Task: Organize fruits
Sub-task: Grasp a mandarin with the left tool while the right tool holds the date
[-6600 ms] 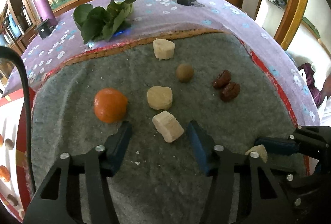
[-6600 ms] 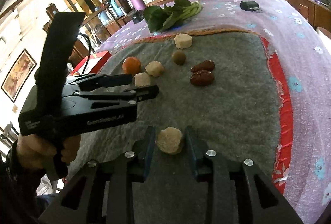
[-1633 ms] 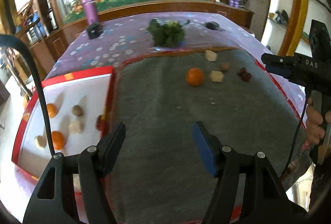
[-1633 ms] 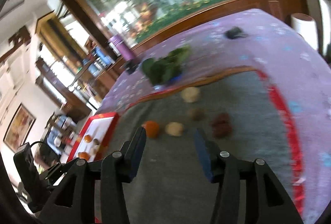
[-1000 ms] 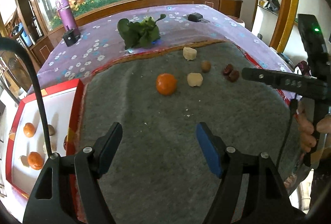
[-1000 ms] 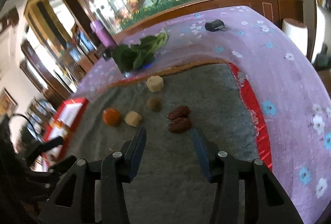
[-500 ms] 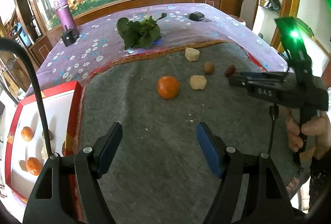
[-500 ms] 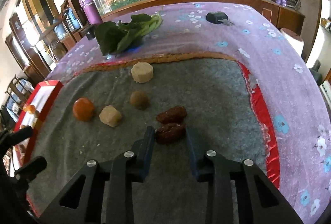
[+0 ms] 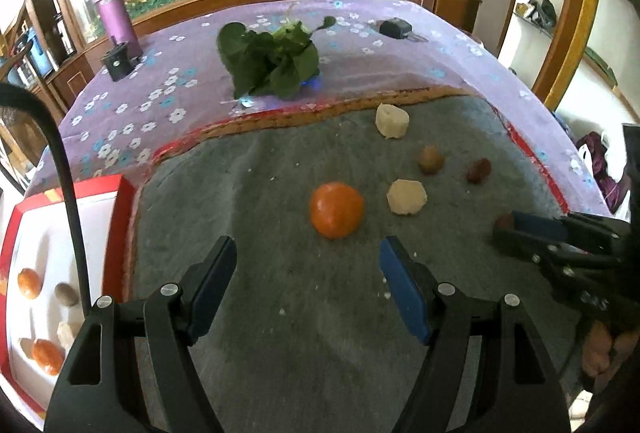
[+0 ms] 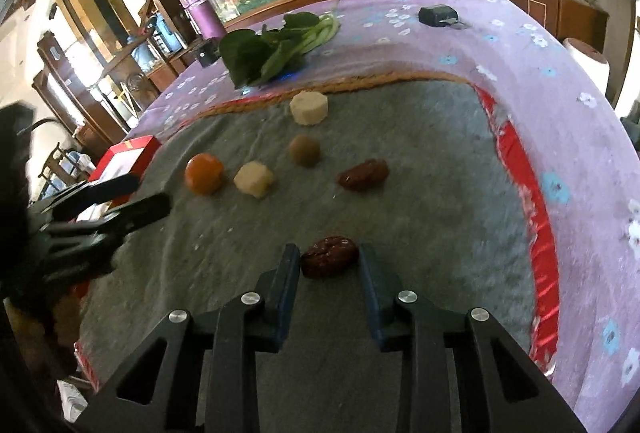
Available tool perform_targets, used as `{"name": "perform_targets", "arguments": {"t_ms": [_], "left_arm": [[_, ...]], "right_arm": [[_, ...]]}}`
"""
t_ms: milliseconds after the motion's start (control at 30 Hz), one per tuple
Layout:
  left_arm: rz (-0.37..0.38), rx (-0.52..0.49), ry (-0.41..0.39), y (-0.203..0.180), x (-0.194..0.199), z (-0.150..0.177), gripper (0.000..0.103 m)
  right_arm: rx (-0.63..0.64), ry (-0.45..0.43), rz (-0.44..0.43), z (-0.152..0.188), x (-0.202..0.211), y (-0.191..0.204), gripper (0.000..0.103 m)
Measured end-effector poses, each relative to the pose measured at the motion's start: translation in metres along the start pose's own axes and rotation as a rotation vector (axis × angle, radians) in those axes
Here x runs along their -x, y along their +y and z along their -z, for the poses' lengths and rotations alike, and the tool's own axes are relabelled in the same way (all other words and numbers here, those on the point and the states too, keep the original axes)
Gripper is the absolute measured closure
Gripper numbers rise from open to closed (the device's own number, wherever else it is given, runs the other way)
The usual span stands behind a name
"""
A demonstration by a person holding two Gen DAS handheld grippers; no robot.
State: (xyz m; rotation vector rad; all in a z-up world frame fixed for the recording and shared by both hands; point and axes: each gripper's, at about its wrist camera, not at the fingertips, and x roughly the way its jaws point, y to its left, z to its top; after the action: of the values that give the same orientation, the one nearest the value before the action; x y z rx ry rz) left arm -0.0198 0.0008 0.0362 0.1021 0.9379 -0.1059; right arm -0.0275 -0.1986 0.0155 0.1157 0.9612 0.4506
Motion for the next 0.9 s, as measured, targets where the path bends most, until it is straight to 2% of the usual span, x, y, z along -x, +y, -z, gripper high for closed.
{"name": "perform_targets", "arguments": {"t_ms": [200, 367, 667, 833, 900], "left_arm": [[-0.053, -0.019, 0.035, 0.001, -0.021, -0.009, 0.03], [-0.049, -0.036, 0.041, -0.004, -0.027, -0.015, 0.03], [-0.033, -0.027, 0.045, -0.007, -0.043, -0.017, 0.03], [0.005, -0.02, 0.027, -0.008, -0.042, -0.016, 0.048], [0.03, -0.018, 0.02, -0.009, -0.042, -0.016, 0.062]], "right_arm": [[-0.062, -0.002, -0.087, 0.0, 0.001, -0.013, 0.072], [-0.115, -0.004, -0.161, 0.001, 0.001, -0.024, 0.072], [-0.132, -0.003, -0.191, 0.0, 0.0, -0.027, 0.072], [-0.131, -0.003, -0.193, 0.0, 0.0, -0.026, 0.072], [-0.132, -0.003, -0.193, 0.0, 0.0, -0.027, 0.072]]}}
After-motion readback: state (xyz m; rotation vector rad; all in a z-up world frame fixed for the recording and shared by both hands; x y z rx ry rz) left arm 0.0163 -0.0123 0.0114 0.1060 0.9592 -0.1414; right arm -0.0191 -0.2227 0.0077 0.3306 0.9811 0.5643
